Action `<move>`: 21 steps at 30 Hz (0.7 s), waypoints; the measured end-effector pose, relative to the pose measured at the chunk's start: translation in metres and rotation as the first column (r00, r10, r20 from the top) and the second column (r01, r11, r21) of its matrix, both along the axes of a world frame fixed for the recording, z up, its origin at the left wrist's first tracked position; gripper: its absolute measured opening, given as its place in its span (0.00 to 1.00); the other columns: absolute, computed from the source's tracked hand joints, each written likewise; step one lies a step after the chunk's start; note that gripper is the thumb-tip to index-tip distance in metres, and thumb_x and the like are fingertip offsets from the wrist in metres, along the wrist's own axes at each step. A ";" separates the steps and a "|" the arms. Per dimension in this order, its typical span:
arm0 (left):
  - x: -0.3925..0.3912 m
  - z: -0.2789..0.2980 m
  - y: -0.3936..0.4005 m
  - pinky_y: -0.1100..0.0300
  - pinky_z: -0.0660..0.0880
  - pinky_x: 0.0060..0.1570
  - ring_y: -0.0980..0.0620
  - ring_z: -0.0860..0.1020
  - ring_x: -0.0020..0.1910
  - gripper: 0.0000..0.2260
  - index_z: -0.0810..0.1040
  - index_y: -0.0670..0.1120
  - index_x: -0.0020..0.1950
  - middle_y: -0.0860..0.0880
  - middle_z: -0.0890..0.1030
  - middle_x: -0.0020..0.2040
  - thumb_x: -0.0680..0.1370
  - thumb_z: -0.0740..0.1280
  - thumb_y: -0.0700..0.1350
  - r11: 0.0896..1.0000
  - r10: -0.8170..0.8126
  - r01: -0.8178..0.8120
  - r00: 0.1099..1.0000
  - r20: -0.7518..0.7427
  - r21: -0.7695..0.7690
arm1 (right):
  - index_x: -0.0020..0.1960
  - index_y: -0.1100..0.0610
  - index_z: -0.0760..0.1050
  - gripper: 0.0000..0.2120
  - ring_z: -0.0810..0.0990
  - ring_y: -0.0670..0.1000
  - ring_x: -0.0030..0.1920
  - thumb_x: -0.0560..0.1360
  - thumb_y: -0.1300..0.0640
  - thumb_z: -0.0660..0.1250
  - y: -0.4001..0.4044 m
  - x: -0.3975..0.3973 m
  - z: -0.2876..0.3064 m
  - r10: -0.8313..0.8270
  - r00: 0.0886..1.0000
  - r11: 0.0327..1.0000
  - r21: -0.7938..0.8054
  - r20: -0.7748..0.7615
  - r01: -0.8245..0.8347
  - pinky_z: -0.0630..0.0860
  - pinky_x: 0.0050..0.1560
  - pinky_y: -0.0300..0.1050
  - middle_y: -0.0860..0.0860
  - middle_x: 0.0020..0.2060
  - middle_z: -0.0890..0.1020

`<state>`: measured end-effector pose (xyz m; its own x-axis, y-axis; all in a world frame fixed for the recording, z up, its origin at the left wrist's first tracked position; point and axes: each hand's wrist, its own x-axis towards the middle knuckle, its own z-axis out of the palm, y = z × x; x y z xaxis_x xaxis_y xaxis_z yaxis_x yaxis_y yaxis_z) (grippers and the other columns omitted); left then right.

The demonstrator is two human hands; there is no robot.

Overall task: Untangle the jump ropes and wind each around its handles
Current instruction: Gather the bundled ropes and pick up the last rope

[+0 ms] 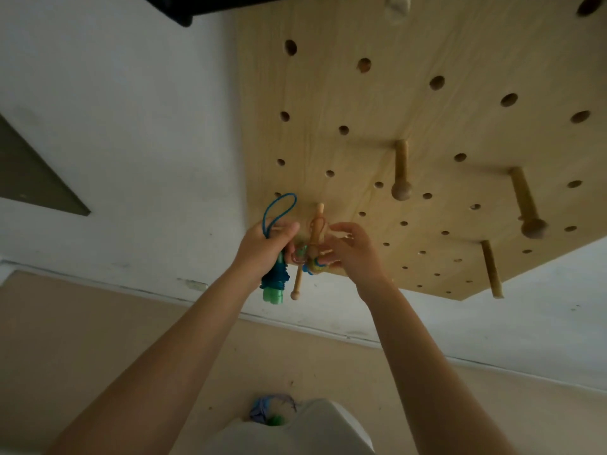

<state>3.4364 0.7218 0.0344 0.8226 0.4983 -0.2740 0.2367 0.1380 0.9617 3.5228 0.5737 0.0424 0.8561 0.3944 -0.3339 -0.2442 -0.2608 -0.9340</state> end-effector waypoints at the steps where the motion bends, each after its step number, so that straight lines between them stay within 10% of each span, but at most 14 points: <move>1: -0.006 0.001 0.000 0.65 0.73 0.29 0.55 0.75 0.25 0.11 0.78 0.41 0.43 0.48 0.77 0.28 0.80 0.68 0.47 0.999 -0.036 0.036 0.999 -0.005 0.023 | 0.57 0.57 0.74 0.08 0.80 0.47 0.31 0.79 0.58 0.66 -0.003 -0.003 0.004 -0.017 0.998 1.000 -0.014 0.053 0.018 0.77 0.33 0.41 0.53 0.38 0.83; 11: -0.044 0.021 -0.021 0.59 0.77 0.35 0.44 0.78 0.31 0.08 0.81 0.47 0.44 0.43 0.80 0.33 0.80 0.67 0.48 0.951 -0.301 0.297 0.953 0.037 0.087 | 0.43 0.63 0.80 0.10 0.73 0.52 0.32 0.78 0.56 0.68 -0.004 -0.034 0.031 0.107 0.978 0.980 0.148 0.179 -0.134 0.71 0.34 0.41 0.59 0.33 0.77; 17: -0.038 0.018 -0.019 0.47 0.78 0.59 0.42 0.83 0.52 0.06 0.82 0.49 0.47 0.42 0.85 0.49 0.80 0.69 0.50 0.985 -0.171 0.167 0.980 0.105 0.045 | 0.43 0.61 0.75 0.11 0.76 0.50 0.31 0.82 0.59 0.61 -0.012 -0.042 0.034 0.178 0.968 0.965 0.159 0.176 -0.206 0.72 0.32 0.39 0.53 0.33 0.83; 21: -0.031 0.014 -0.020 0.67 0.78 0.41 0.53 0.83 0.41 0.06 0.81 0.46 0.45 0.48 0.84 0.41 0.80 0.67 0.41 0.988 -0.134 0.128 0.989 0.065 0.089 | 0.44 0.64 0.78 0.10 0.75 0.46 0.30 0.80 0.59 0.64 -0.016 -0.039 0.023 0.194 0.967 0.975 0.078 0.164 -0.209 0.74 0.34 0.37 0.50 0.31 0.81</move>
